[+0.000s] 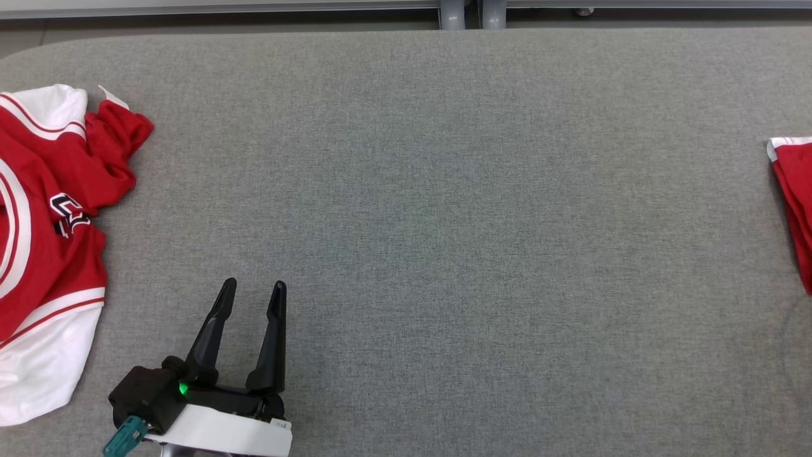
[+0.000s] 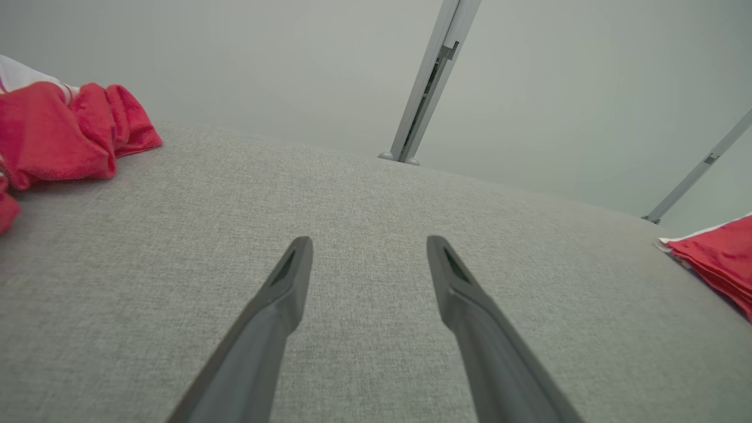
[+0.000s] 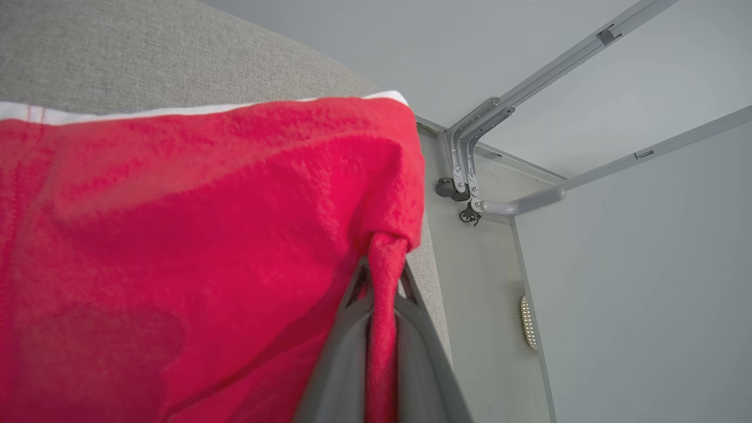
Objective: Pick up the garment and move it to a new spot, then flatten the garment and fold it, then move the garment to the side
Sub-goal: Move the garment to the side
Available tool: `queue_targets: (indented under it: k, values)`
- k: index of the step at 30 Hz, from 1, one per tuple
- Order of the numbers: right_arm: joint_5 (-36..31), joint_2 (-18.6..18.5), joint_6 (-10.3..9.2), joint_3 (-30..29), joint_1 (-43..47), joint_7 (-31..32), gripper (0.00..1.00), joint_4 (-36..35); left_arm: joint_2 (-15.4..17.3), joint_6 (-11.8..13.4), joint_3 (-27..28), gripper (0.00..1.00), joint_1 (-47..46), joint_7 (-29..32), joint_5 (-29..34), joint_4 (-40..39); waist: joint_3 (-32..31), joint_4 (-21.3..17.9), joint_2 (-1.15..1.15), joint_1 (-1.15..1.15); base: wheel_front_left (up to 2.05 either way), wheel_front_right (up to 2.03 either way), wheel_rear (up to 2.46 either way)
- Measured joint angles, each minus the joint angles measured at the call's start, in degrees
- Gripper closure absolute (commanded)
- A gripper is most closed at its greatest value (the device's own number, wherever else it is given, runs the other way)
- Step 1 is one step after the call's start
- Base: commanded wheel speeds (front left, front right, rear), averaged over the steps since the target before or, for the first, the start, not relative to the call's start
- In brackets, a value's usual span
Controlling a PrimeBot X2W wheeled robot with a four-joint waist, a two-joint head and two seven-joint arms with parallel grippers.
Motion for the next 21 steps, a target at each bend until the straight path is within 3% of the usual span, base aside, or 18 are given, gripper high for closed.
queue_targets:
  k: [1, 2, 11, 21]
  values:
    - [-0.49, 0.51, 0.0, -0.37, -0.03, -0.21, 0.46, 0.0, 0.02, 0.0, 0.03, 0.0, 0.03, 0.0, 0.0, 0.02, -0.12, -0.08, 0.0, 0.0, 0.0, 0.0, 0.0]
    - [-0.9, 1.05, 0.0, -0.71, -0.03, -0.55, 0.0, -0.03, 0.02, 0.0, 0.05, 0.0, 0.07, 0.0, 0.01, 0.03, -0.26, -0.16, 0.0, 0.0, 0.0, 0.0, 0.0]
    - [-4.1, 4.71, 0.0, -0.69, 0.64, -7.99, 0.0, -6.13, -0.07, 0.0, 0.74, 0.0, 0.98, 0.0, 0.0, 0.1, -2.68, -0.83, 0.0, 0.0, 0.0, 0.0, 0.0]
    - [2.81, 20.46, 0.0, -0.64, 10.66, -27.5, 0.0, -21.03, -0.36, 0.0, 3.79, 0.0, 5.06, 0.0, 0.0, 0.71, -9.77, -1.01, 0.0, 0.0, 0.0, 0.0, 0.0]
